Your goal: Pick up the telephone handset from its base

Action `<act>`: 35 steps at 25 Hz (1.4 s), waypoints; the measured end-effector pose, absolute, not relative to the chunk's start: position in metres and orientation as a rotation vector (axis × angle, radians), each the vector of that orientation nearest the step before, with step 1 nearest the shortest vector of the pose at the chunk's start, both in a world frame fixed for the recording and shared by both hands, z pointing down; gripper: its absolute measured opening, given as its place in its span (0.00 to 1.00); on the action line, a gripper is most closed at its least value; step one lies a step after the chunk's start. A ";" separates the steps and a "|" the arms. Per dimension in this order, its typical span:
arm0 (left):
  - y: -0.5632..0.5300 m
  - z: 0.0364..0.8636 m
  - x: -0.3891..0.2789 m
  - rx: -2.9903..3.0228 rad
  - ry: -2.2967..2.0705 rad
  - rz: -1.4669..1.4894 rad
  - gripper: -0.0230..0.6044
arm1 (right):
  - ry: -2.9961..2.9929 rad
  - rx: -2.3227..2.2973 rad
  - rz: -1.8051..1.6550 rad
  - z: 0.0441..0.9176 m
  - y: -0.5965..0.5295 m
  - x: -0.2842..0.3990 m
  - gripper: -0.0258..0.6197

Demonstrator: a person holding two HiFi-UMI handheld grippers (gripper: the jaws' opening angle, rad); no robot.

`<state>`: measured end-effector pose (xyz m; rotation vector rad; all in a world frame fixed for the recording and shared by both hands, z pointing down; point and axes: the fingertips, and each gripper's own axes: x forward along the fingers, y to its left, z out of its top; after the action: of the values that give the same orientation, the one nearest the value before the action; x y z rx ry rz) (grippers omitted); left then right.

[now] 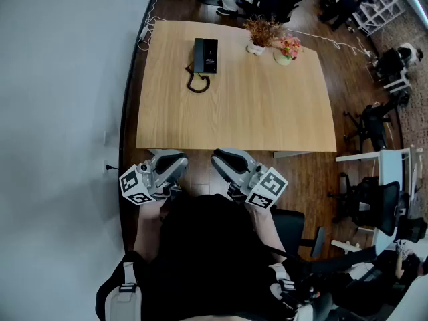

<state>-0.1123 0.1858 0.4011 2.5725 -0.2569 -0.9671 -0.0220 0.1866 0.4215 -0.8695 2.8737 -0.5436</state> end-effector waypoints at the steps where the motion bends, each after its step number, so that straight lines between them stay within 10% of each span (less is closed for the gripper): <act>1: 0.184 0.402 -0.118 2.574 -0.255 -0.970 0.04 | 2.875 -0.875 -0.543 0.423 0.186 -0.027 0.13; 19: 0.181 0.406 -0.168 2.570 -0.374 -1.015 0.04 | 2.934 -0.792 -0.605 0.434 0.178 -0.075 0.13; 35: 0.102 0.425 -0.033 2.623 -0.463 -0.832 0.04 | 2.828 -0.662 -0.613 0.452 0.089 0.050 0.13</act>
<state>-0.0333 0.1024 0.4254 2.6229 -0.4630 -0.8323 0.0505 0.0893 0.4519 -0.6623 2.8278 -0.6128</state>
